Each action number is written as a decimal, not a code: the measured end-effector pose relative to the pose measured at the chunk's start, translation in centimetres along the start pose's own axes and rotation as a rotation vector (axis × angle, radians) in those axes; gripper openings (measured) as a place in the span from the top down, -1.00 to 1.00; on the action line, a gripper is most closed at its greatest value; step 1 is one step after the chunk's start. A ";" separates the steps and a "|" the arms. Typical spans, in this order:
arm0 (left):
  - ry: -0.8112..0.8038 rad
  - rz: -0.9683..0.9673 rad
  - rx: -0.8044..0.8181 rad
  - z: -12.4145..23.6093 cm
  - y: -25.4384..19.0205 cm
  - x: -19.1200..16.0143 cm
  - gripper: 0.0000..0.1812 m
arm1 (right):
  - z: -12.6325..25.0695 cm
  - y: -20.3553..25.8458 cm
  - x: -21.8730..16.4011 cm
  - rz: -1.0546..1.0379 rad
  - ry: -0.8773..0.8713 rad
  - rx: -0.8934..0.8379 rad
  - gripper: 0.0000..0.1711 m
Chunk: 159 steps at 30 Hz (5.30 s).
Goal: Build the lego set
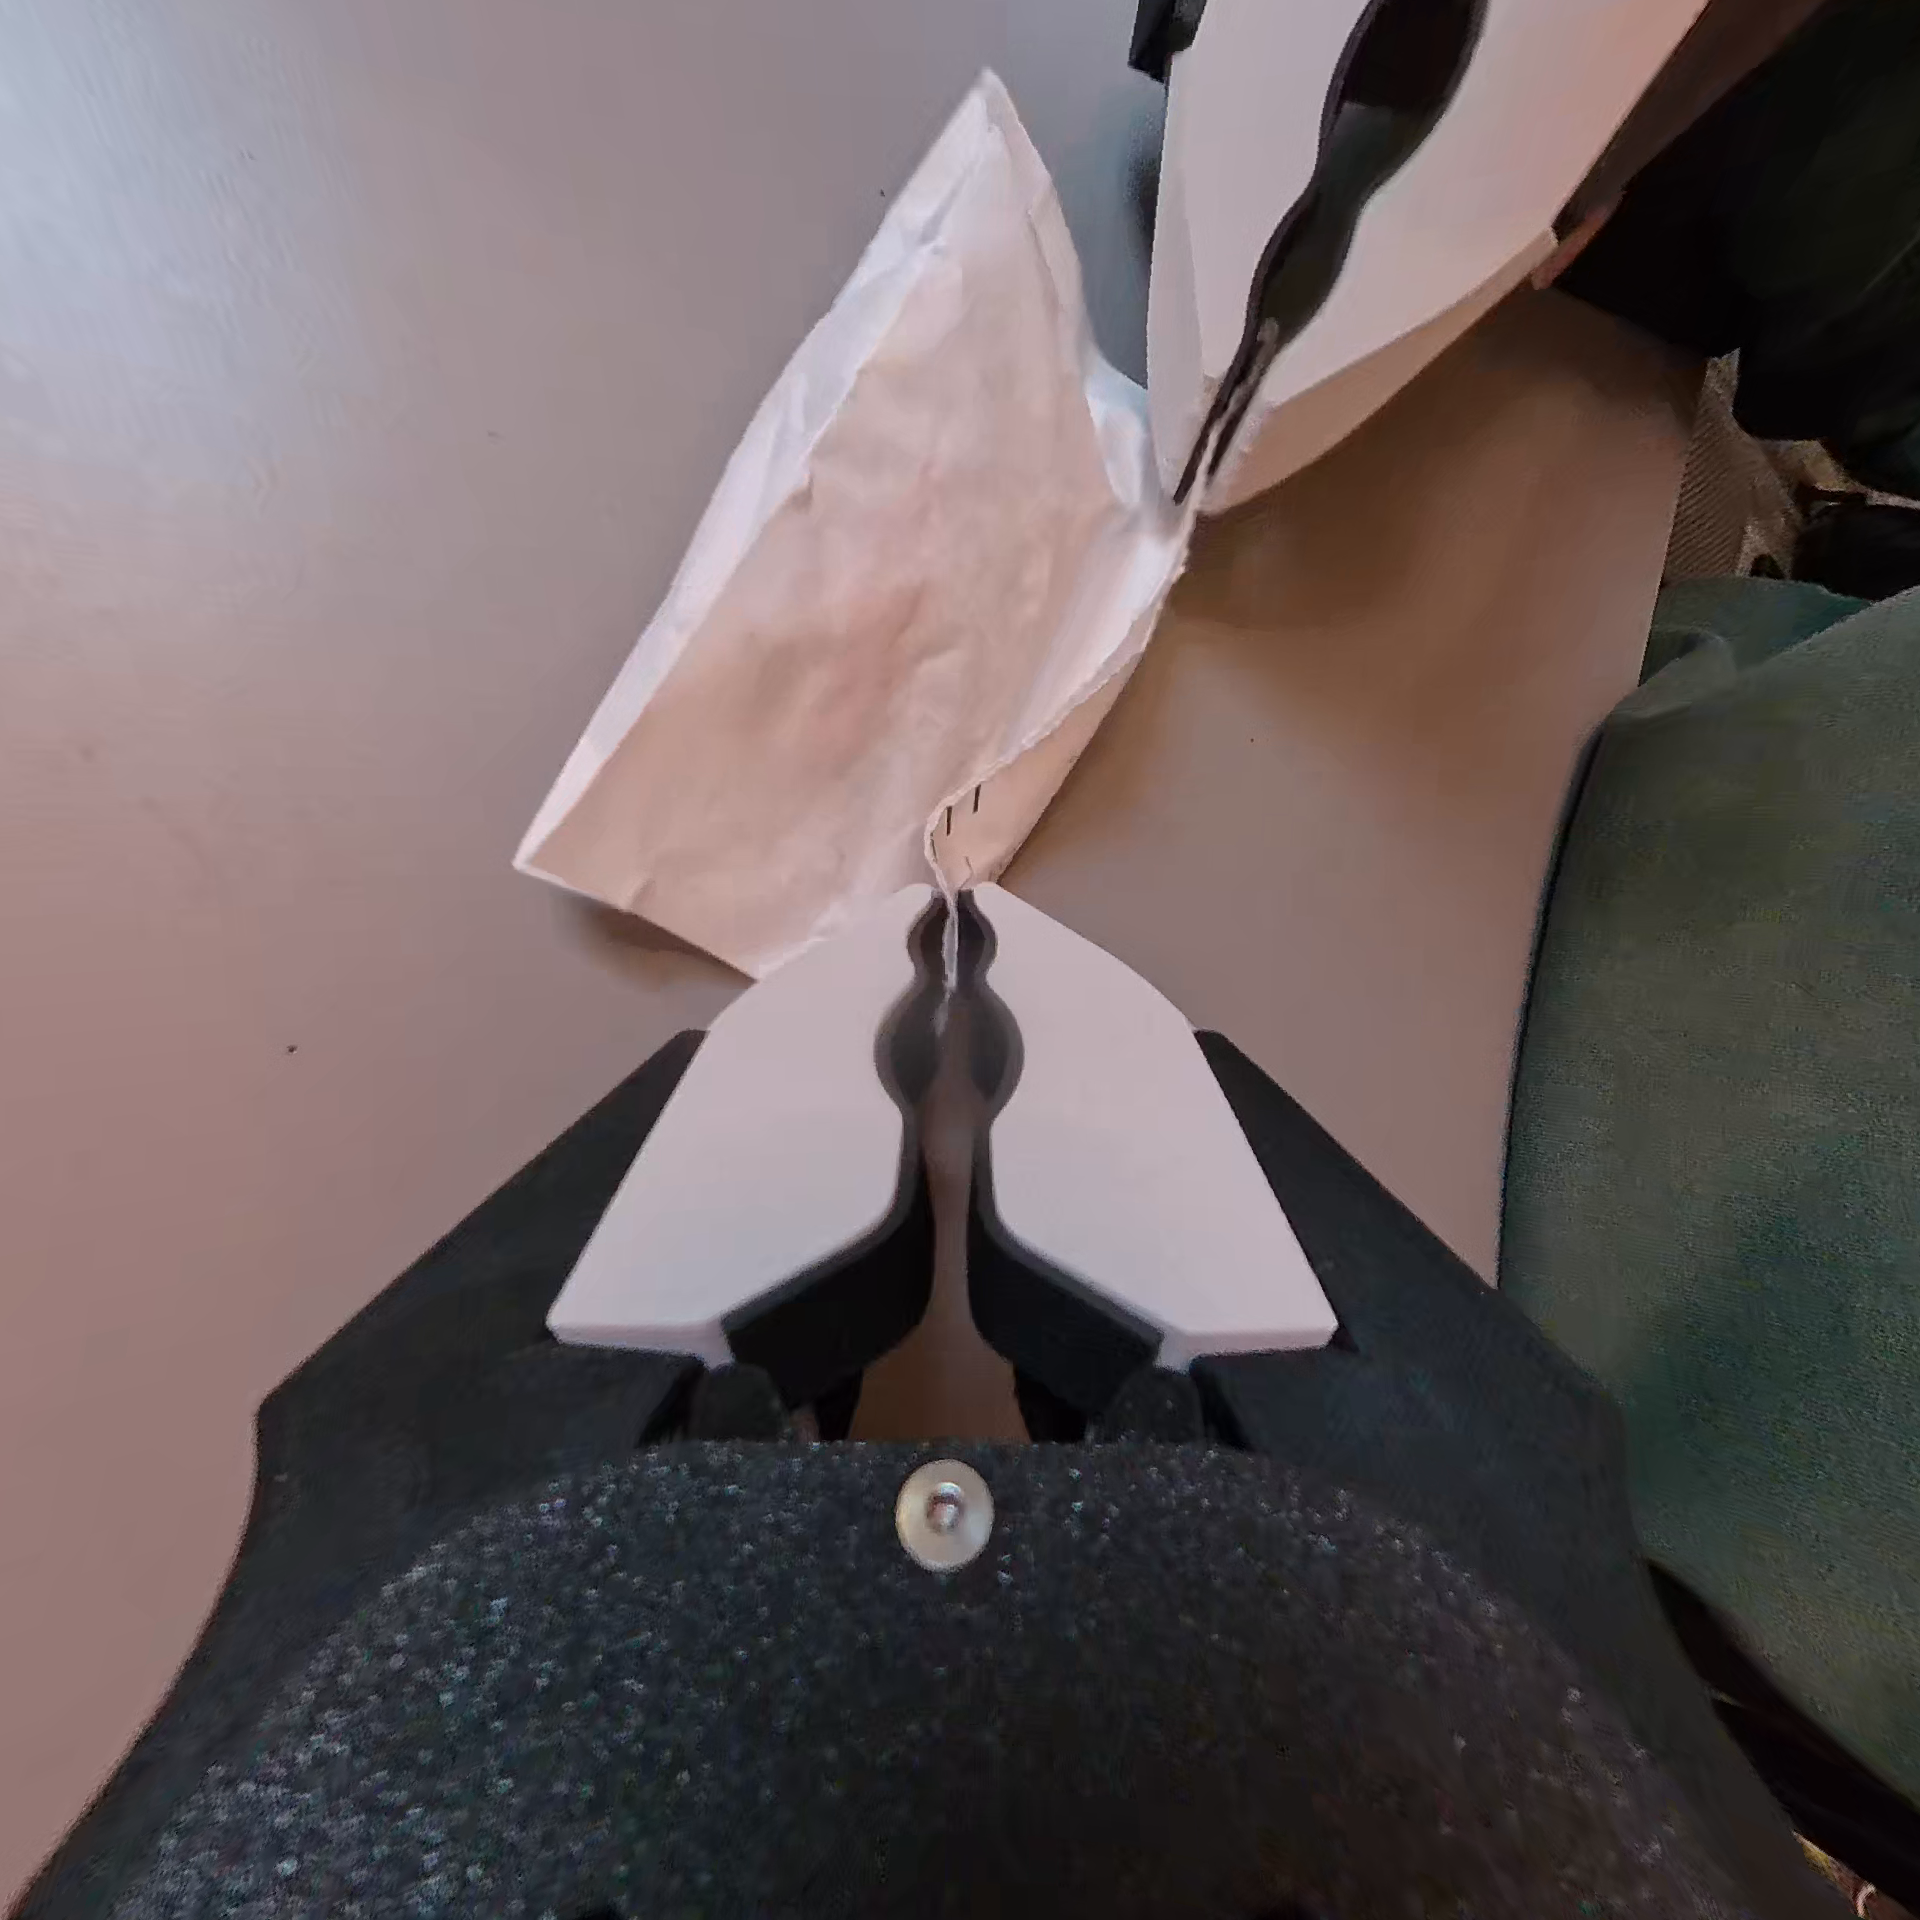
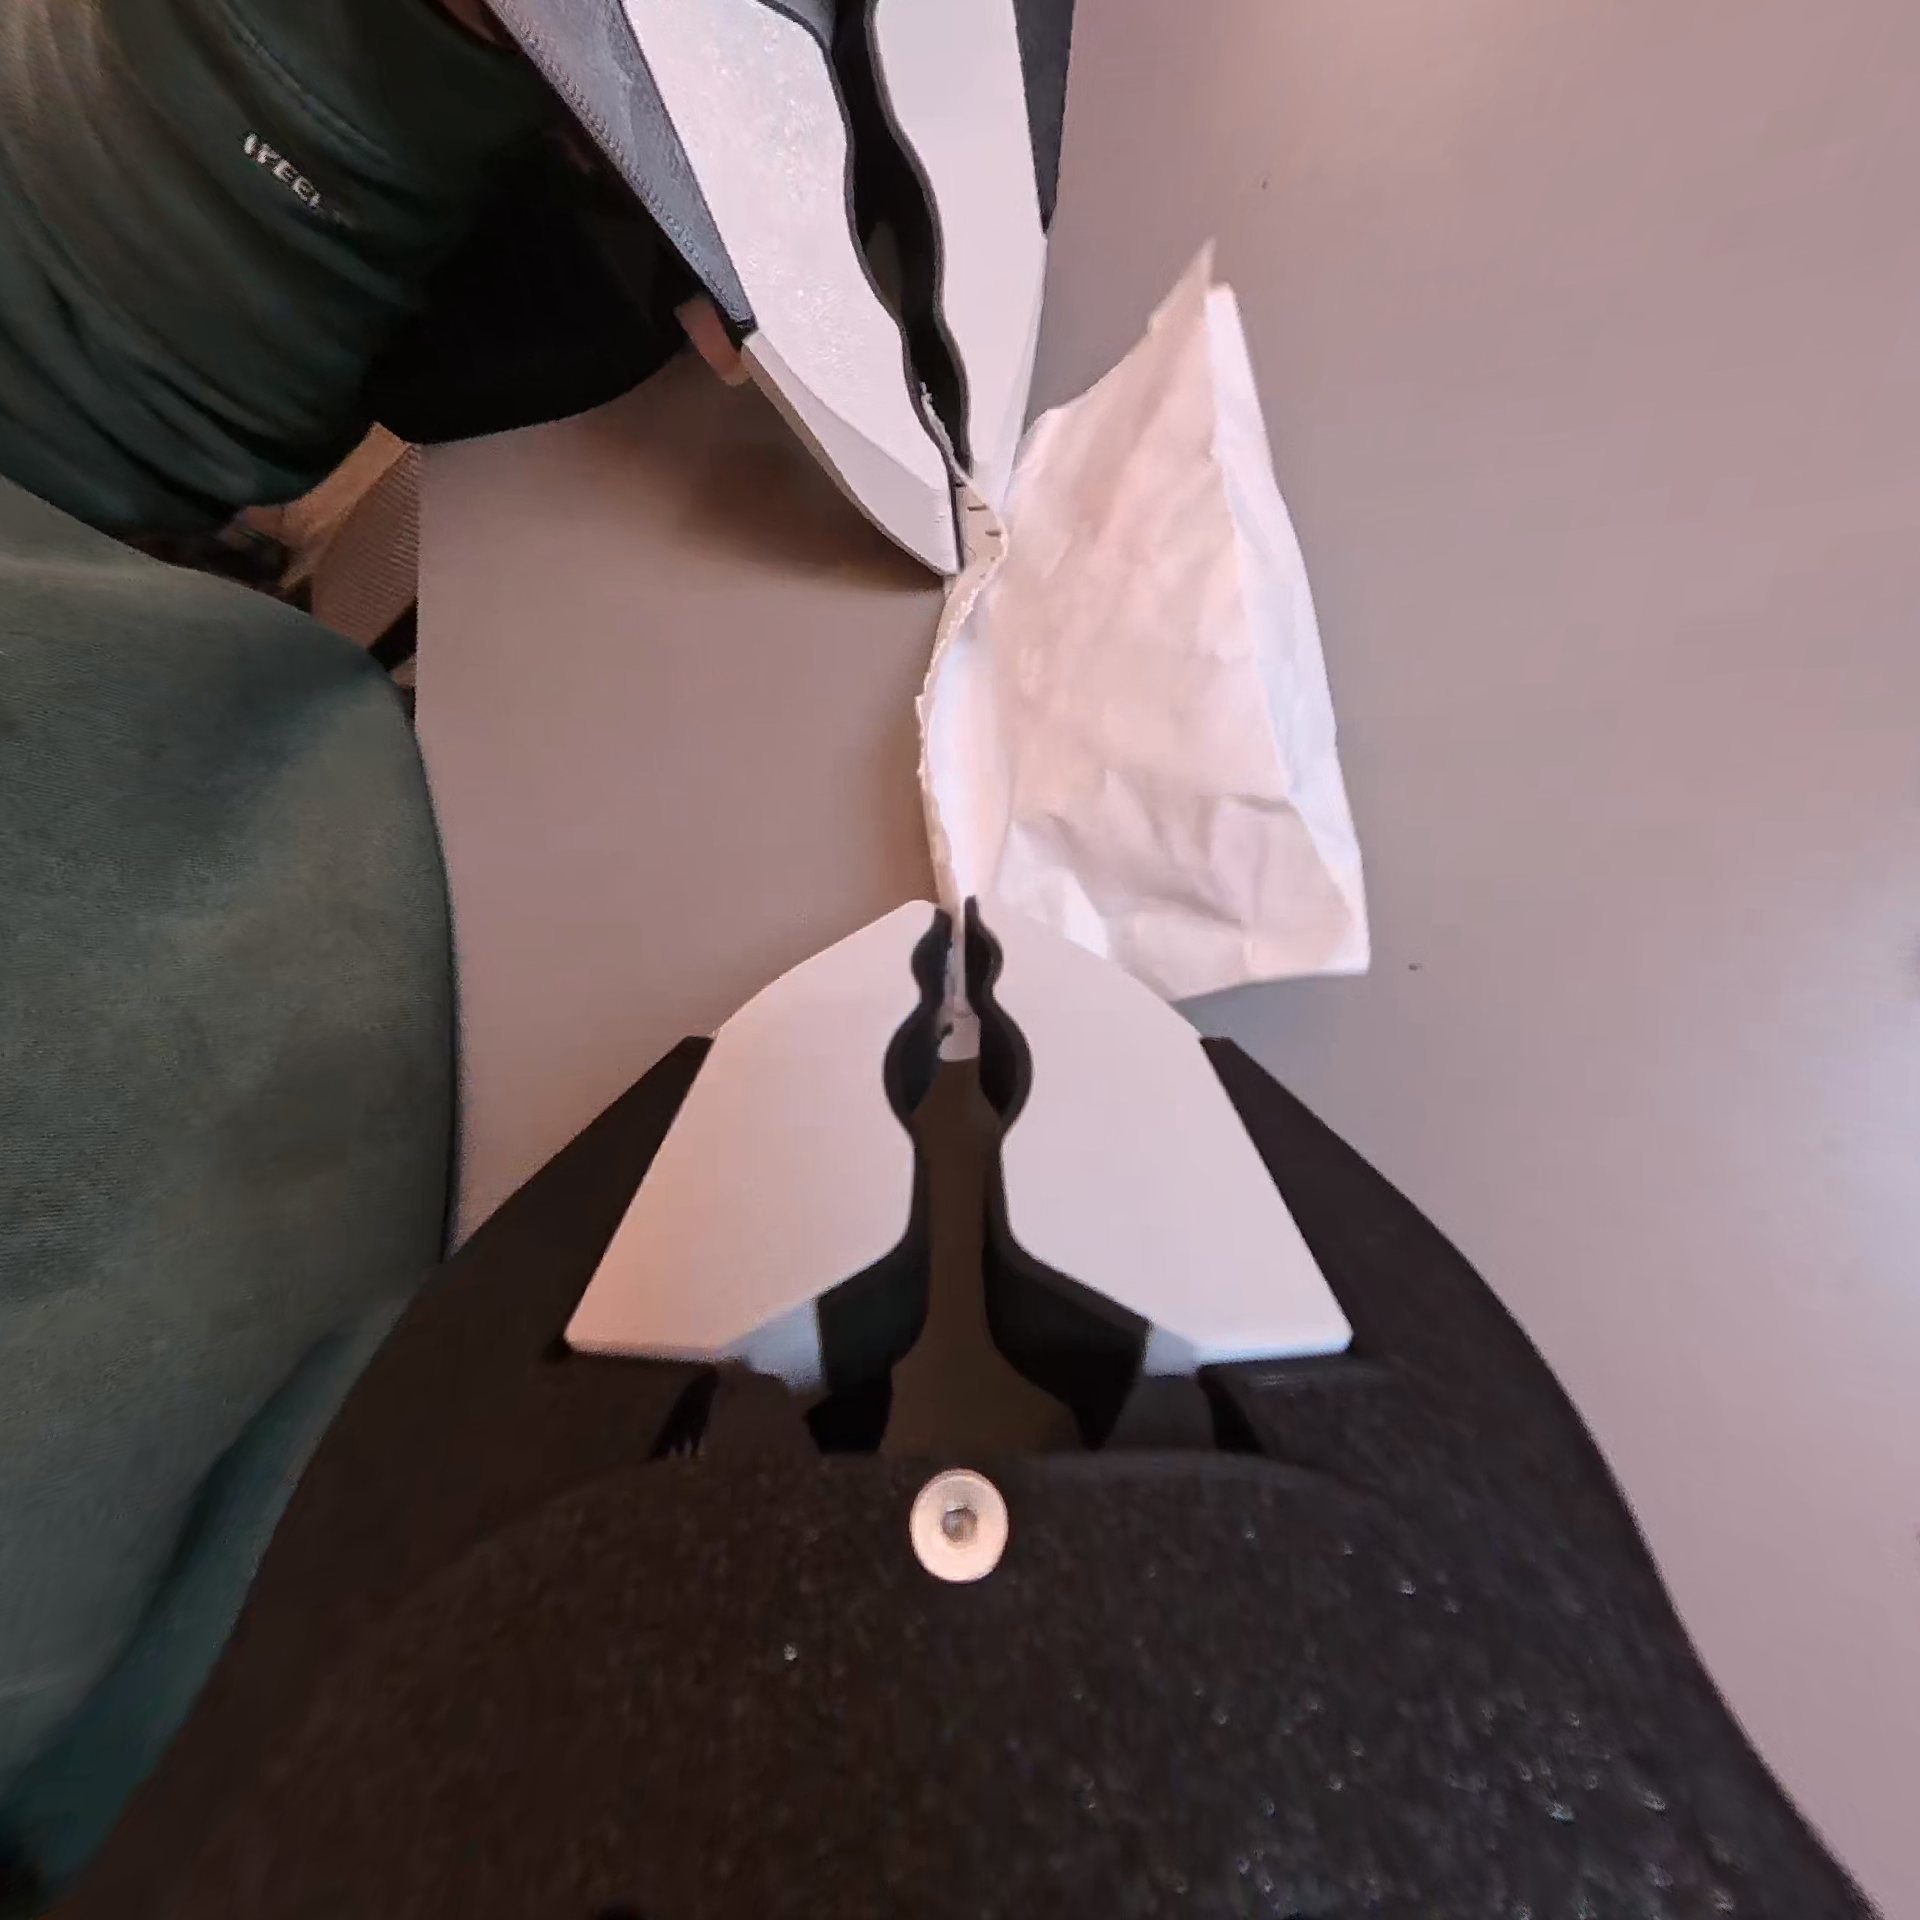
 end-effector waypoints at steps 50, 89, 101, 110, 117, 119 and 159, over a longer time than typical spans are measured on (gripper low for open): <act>0.047 0.021 -0.143 -0.7 -1.7 -1.1 0.98 | -1.8 1.9 -1.0 -0.255 0.237 0.183 1.00; -0.163 -0.172 -0.071 0.1 -1.3 0.6 0.98 | -0.1 2.1 -1.8 -0.290 0.062 0.209 1.00; -0.006 0.018 -0.127 -1.2 -1.5 0.1 0.99 | 0.2 2.1 -1.8 -0.110 0.001 0.063 0.98; 0.049 -0.010 -0.196 -1.5 -1.9 -0.1 0.99 | 0.1 2.7 -1.5 0.336 -0.074 -0.158 1.00; -0.059 -0.052 -0.217 -0.9 -1.9 0.0 0.99 | -0.1 2.4 -1.8 -0.050 -0.051 0.052 1.00; -0.076 -0.098 -0.200 -0.8 -1.9 0.0 0.98 | -0.1 2.3 -1.7 -0.129 -0.048 0.089 1.00; -0.314 -0.334 -0.183 1.4 -4.0 1.8 0.94 | 1.7 2.0 0.5 0.092 -0.322 -0.061 1.00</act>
Point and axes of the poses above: each gripper's, where its closed fingertips meet, z back along the fingers, x out of its top, y = z × x across the jaws, the point moved 4 cm from there along z, back along the fingers, and after that the axes turned 6 degrees about -x, right-handed, at the moved point
